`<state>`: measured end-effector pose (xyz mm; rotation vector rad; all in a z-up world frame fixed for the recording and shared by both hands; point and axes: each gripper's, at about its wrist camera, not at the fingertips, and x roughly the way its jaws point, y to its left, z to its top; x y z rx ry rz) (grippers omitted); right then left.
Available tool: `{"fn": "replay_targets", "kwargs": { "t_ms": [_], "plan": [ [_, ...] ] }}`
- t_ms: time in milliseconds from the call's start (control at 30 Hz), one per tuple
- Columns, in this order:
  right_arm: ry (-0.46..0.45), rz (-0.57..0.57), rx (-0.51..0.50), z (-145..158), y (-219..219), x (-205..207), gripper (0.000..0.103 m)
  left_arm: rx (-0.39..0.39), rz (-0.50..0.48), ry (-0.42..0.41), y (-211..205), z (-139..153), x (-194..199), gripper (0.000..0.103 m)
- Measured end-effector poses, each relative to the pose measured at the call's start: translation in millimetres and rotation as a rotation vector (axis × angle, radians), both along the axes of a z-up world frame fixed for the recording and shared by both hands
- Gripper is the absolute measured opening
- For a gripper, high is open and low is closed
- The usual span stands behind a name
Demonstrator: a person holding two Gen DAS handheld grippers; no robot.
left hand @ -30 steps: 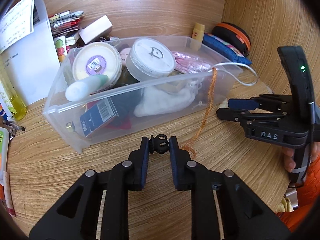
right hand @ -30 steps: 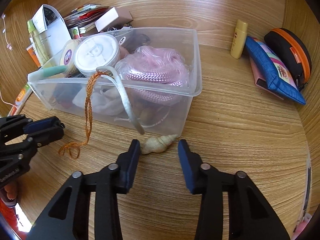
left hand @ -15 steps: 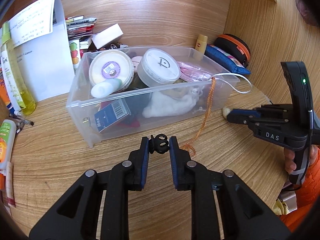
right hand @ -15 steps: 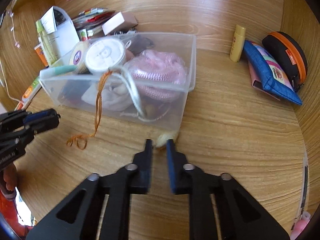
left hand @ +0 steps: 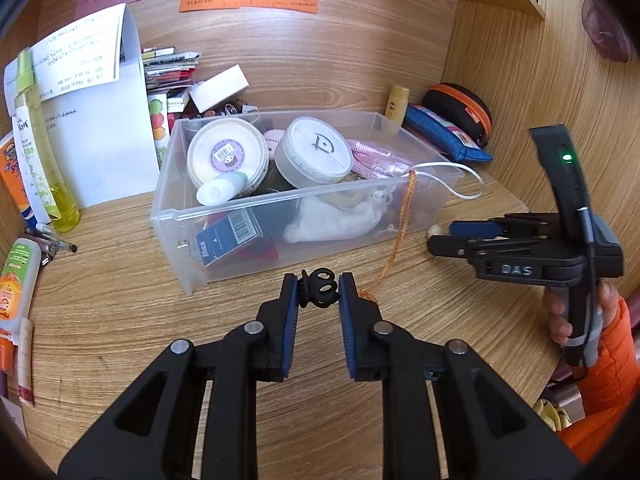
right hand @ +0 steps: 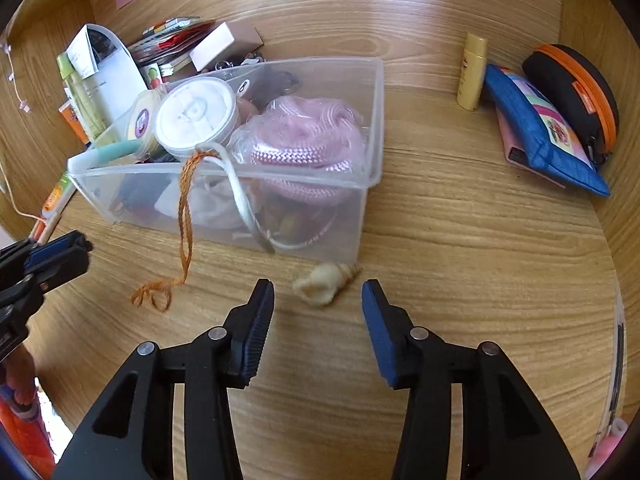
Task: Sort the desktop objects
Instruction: 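Grasp the black hair clip with the left gripper while the right grasps the seashell, then lift the hair clip and seashell and carry both over the clear box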
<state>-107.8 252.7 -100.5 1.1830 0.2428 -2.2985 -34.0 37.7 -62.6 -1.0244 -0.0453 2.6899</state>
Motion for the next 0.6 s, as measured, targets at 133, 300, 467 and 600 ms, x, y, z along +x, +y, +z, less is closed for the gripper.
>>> {"fn": "replay_targets", "kwargs": {
  "t_ms": [133,300,467,600],
  "plan": [
    [0.017,-0.007,0.038,-4.4,-7.7,-4.0,0.042,0.005,0.007,0.007,-3.5,1.7,2.2,0.019],
    [0.045,0.007,0.062,-5.2,-9.1,2.1,0.027,0.02,0.014,0.012,-7.9,4.1,1.3,0.019],
    [0.054,0.01,0.045,-2.7,-4.9,7.9,0.024,0.034,0.016,0.027,-8.0,8.7,0.9,0.019],
    [0.072,0.01,0.033,3.6,0.0,13.9,0.024,0.032,0.015,0.042,-6.3,14.0,1.0,0.019]
  ]
}}
